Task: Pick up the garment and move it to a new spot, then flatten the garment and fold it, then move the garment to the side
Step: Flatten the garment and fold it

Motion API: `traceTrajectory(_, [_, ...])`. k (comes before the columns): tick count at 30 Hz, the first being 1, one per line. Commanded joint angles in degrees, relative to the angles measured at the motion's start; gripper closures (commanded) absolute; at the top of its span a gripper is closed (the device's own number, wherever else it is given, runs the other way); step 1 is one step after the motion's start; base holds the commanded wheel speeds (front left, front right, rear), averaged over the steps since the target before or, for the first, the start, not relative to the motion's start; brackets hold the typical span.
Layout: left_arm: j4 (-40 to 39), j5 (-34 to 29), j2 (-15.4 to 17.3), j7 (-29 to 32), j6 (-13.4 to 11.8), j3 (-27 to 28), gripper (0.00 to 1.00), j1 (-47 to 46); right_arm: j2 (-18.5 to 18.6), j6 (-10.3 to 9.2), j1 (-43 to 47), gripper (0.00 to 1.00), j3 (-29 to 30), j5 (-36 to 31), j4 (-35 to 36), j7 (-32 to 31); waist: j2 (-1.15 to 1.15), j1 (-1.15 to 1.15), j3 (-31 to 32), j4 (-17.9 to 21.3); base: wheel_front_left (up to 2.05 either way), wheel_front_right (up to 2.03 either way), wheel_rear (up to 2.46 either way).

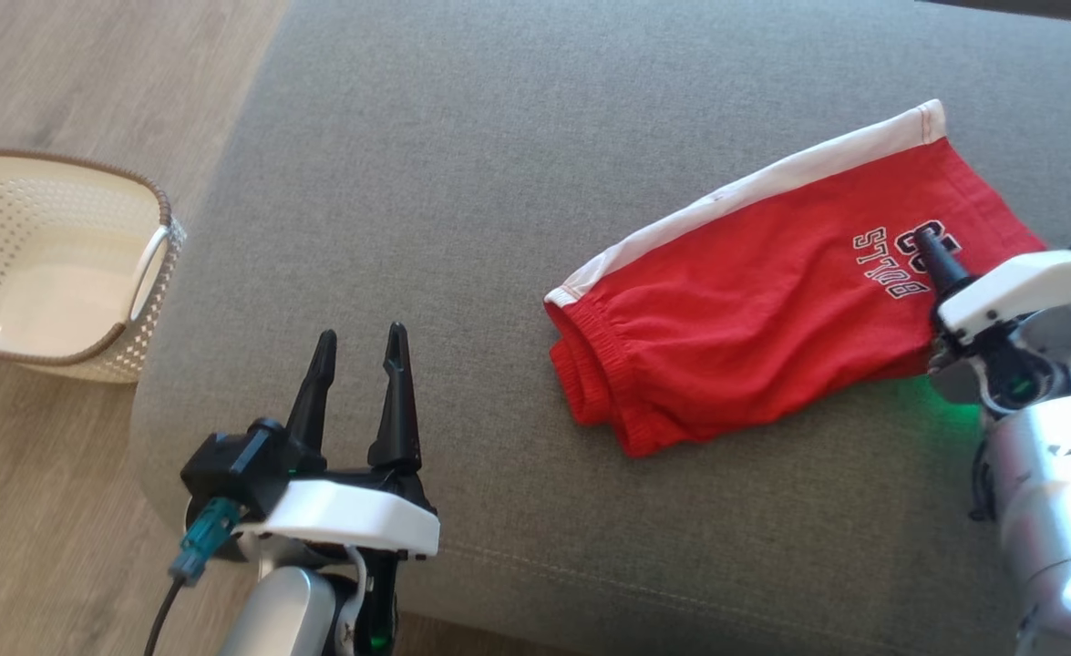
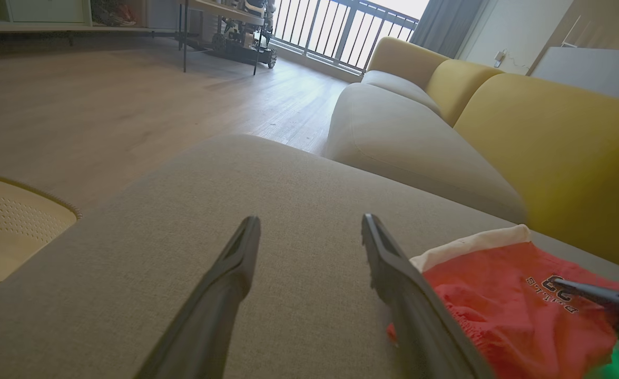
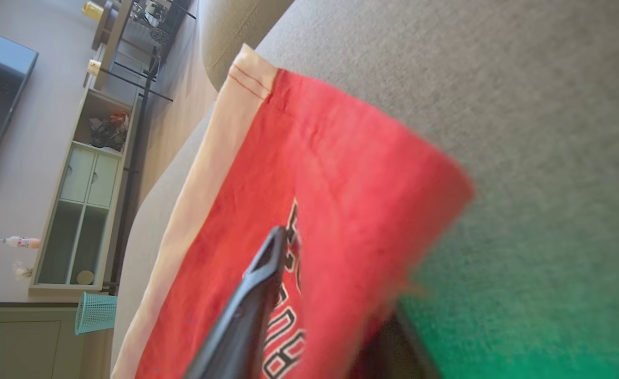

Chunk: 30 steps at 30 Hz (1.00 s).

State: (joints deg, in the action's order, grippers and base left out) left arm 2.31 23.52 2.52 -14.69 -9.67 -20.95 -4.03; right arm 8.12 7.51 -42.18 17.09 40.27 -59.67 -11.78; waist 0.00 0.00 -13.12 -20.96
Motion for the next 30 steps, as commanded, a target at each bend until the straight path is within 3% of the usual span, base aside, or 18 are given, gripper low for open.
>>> traceTrajectory(1, [-1.93,-0.24,0.36,-0.30,-0.62,1.82,0.00,-1.74,-2.04,-0.02,1.38,1.00,-1.71,0.15,-0.28,0.11,0.00,0.00,0.33,0.36,0.00,0.00,0.00])
traceTrajectory(14, [-1.00,-0.75,0.36,-0.30,-0.07,1.89,0.00,0.24,-5.08,-0.02,9.50,1.00,-2.61,10.82,9.91,13.25,0.00,0.00,5.60,6.29,0.00,0.00,0.00])
traceTrajectory(19, [-0.46,0.42,0.36,-0.30,-0.15,1.77,0.00,1.55,-5.22,-0.02,11.83,1.00,-1.70,13.78,5.80,18.04,0.00,0.00,7.81,8.18,0.00,0.00,0.00])
traceTrajectory(24, [-0.12,1.45,0.36,-0.30,0.00,1.89,0.00,2.05,-5.23,-0.02,11.19,1.00,-6.78,12.43,1.08,19.85,0.00,0.00,8.47,9.88,0.00,0.00,0.00])
traceTrajectory(30, [-0.08,0.84,0.36,-0.30,-0.13,1.84,0.00,1.34,-5.24,-0.02,8.34,1.00,-8.73,9.43,-2.08,23.51,0.00,0.00,8.07,10.49,0.00,0.00,0.00])
